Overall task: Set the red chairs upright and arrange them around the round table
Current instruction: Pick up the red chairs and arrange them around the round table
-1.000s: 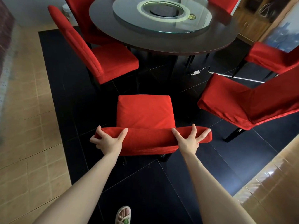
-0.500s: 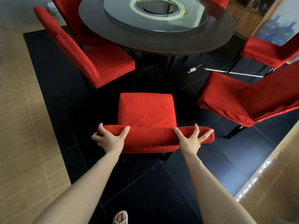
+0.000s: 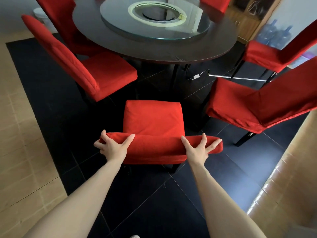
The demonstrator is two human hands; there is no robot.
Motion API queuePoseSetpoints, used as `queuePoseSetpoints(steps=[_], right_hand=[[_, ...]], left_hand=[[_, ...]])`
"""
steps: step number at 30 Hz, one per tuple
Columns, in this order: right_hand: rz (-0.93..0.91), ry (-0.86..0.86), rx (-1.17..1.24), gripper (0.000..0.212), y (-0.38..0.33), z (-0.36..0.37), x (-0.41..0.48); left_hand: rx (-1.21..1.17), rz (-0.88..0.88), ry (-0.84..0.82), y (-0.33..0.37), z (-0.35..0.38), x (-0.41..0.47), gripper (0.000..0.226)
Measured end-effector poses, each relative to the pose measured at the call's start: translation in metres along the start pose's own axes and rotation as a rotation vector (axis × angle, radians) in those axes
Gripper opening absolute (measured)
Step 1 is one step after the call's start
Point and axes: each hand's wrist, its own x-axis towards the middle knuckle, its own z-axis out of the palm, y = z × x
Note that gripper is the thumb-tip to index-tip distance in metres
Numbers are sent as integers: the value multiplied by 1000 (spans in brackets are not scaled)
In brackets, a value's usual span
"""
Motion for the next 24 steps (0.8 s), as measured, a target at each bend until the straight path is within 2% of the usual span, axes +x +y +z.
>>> queuePoseSetpoints(steps=[24], right_hand=[[71, 65, 5, 100, -64, 81, 25]], left_hand=[[-11, 68, -84, 43, 1, 127, 105]])
